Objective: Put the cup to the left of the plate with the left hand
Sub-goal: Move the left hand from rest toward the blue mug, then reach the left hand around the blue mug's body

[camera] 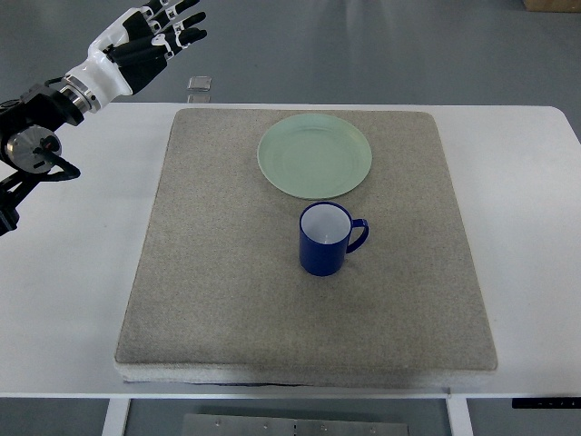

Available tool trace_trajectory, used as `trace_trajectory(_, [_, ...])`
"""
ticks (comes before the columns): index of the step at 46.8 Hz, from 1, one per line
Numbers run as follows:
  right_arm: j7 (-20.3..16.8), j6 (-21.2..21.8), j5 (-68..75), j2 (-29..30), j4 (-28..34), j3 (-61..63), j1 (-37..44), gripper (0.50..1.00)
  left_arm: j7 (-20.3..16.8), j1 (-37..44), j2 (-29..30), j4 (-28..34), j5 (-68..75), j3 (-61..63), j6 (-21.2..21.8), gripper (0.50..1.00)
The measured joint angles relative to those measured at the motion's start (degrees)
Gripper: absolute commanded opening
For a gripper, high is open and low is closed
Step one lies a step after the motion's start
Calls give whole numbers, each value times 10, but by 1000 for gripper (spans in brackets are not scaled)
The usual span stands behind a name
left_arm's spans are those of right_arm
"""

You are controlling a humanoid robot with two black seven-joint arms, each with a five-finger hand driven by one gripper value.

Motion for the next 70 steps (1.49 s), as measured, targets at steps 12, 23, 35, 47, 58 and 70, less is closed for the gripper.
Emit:
trace_trajectory(12, [0,0,0,0,0,0,0,934,-3,5,15,-7,89,26,-65,994])
trace_trajectory(23, [0,0,0,0,0,0,0,934,-8,15,20,-7,191,26,-65,994])
trace_trajectory(35, [0,0,0,0,0,0,0,934,-9,47,17,-59,256,27,-65,994])
trace_trajectory(47, [0,0,0,0,0,0,0,934,-8,86,17,-119,298,27,-65,994])
trace_trajectory(58, [0,0,0,0,0,0,0,934,-10,111,15,-124,297,22,-65,994])
trace_trajectory(70, [0,0,0,0,0,0,0,934,-18,144,11,-143,298,22,-65,994])
